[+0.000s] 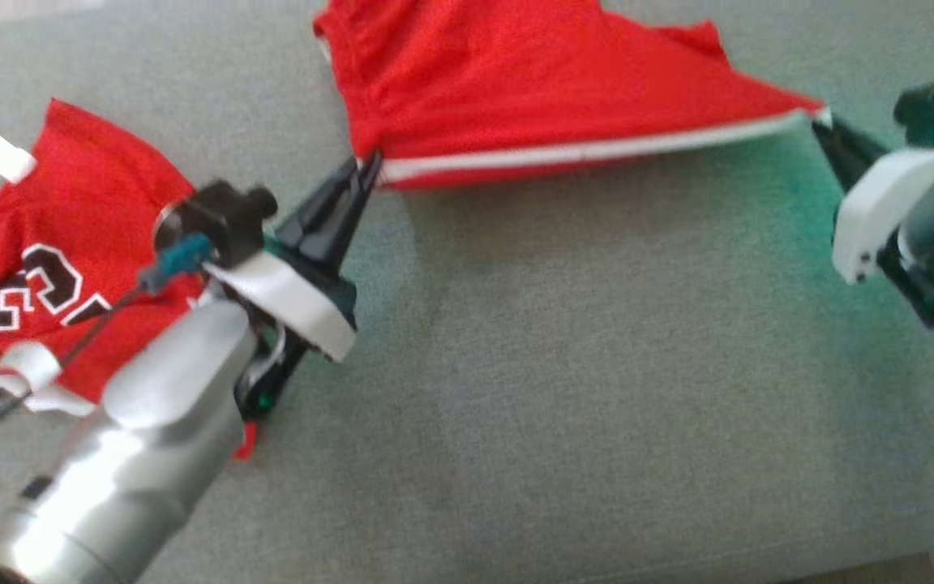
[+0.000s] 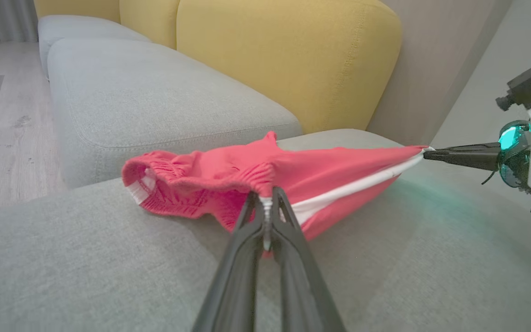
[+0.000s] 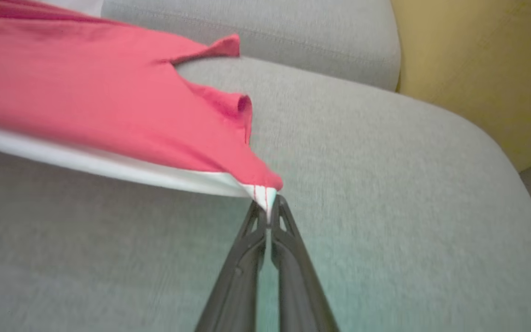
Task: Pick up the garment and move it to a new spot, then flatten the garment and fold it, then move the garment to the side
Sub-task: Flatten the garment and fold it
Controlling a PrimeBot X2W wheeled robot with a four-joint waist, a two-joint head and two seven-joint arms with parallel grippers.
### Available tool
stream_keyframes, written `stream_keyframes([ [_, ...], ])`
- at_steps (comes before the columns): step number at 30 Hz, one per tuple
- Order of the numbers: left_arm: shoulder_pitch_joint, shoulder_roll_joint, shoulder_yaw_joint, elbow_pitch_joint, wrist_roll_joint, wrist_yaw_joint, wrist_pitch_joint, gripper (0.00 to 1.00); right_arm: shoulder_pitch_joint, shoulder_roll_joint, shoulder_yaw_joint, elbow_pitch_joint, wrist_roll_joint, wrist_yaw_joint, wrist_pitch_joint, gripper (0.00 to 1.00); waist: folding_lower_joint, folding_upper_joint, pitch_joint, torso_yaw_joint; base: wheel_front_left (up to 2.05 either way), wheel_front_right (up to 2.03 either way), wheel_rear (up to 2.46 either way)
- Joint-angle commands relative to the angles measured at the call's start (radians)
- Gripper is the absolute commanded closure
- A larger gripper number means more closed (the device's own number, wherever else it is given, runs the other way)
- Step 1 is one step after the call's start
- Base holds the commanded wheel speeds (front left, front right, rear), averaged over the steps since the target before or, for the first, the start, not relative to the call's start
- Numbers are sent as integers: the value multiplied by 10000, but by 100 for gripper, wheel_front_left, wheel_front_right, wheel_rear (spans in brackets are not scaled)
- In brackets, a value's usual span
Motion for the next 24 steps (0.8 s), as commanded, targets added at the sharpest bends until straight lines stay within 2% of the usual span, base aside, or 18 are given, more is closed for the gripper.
stream_keyframes([
  [1, -78, 403, 393, -224, 18, 23, -94, 100, 255, -516, 152, -273, 228, 27, 152, 100, 2, -1, -310, 25, 0, 0, 0],
  [3, 398, 398, 342, -368, 88, 67, -94, 100, 736, -1088, 812, -796, 847, 27, 671, 100, 2, -1, -651, -3, 0, 0, 0],
  [13, 2026, 347, 17, -1087, 241, 412, -95, 100, 2022, -2441, 1963, -2224, 2499, 27, 1604, 100, 2, -1, -1881, -162, 0, 0, 0],
  [18, 2901, 538, -261, -1763, 191, 596, -5, 100, 2436, -3172, 2486, -3155, 2600, 27, 1943, 100, 2, -1, -2357, -398, 0, 0, 0],
  [24, 3491, 790, -406, -2815, 170, 933, 118, 100, 2846, -3918, 2393, -4180, 2926, 27, 2204, 100, 2, -1, -2523, -558, 0, 0, 0],
])
